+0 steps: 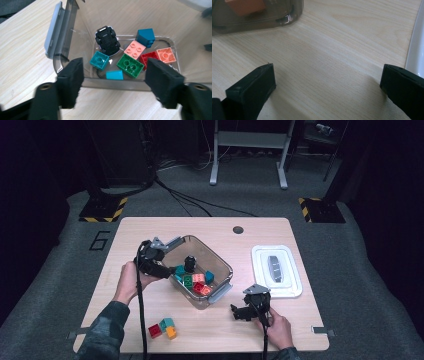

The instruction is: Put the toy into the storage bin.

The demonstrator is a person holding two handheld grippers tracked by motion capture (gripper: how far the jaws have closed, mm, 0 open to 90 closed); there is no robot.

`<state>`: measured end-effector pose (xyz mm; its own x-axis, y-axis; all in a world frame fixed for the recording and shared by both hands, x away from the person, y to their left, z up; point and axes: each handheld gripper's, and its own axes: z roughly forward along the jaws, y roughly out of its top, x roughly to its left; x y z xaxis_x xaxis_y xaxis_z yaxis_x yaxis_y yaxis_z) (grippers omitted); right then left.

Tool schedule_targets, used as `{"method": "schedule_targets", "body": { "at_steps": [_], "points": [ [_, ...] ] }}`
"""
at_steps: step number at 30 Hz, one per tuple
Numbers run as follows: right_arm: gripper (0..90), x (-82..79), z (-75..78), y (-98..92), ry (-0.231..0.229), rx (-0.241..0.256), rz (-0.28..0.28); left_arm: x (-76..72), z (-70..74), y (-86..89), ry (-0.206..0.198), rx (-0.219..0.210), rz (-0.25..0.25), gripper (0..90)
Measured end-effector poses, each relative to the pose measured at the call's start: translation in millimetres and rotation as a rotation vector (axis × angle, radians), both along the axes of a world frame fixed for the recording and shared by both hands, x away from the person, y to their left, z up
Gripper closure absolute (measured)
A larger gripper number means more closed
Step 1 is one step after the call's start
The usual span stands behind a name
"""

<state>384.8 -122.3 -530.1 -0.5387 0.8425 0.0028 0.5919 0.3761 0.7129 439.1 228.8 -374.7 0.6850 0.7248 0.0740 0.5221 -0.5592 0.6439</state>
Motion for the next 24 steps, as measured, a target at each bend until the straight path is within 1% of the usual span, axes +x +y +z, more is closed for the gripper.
{"method": "schedule_targets", "body": {
  "at_steps": [1,3,4,5,7,8,9,11,12,14,15,18,22,24],
  "points": [
    [0.0,0.0,0.0,0.0,-0.001,0.0,0.001,-2.3,1.4,1.5,-0.009,0.001,0.004,26.7],
    [0.0,0.0,0.0,0.0,0.0,0.0,0.0,-7.5,5.1,5.6,-0.017,-0.01,0.008,21.2],
    [0.0,0.0,0.0,0.0,0.0,0.0,0.0,-11.0,7.4,8.4,-0.035,-0.009,0.01,19.6],
    [0.0,0.0,0.0,0.0,0.0,0.0,0.001,-13.2,9.2,10.5,-0.03,-0.011,0.004,17.6],
    [0.0,0.0,0.0,0.0,0.0,0.0,0.0,-19.3,12.1,14.5,-0.042,-0.013,0.006,15.6],
    [0.0,0.0,0.0,0.0,0.0,0.0,0.0,-19.3,12.1,14.5,-0.042,-0.013,0.006,15.1],
    [0.0,0.0,0.0,0.0,0.0,0.0,0.0,-25.4,14.0,18.2,-0.047,-0.022,0.005,15.1],
    [0.0,0.0,0.0,0.0,0.0,0.0,0.0,-32.4,14.7,22.1,-0.059,-0.018,0.005,13.2],
    [0.0,0.0,0.0,0.0,0.0,0.0,0.0,-36.2,14.4,23.8,-0.053,-0.023,0.003,12.0],
    [0.0,0.0,0.0,0.0,0.0,0.0,0.0,-43.4,12.3,27.0,-0.058,-0.023,0.003,10.1],
    [0.0,0.0,0.0,0.0,0.0,0.0,0.0,-50.0,9.5,29.9,-0.06,-0.032,0.002,9.0],
    [0.0,0.0,0.0,0.0,0.0,0.0,0.0,-58.6,4.7,34.4,-0.055,-0.031,-0.005,7.1],
    [0.0,0.0,0.0,0.0,0.0,0.0,0.0,-72.0,-8.9,40.1,-0.042,-0.038,0.009,3.4],
    [0.0,0.0,0.0,0.0,0.0,0.0,0.0,-76.8,-16.2,42.1,-0.036,-0.03,0.012,1.3]
  ]
}}
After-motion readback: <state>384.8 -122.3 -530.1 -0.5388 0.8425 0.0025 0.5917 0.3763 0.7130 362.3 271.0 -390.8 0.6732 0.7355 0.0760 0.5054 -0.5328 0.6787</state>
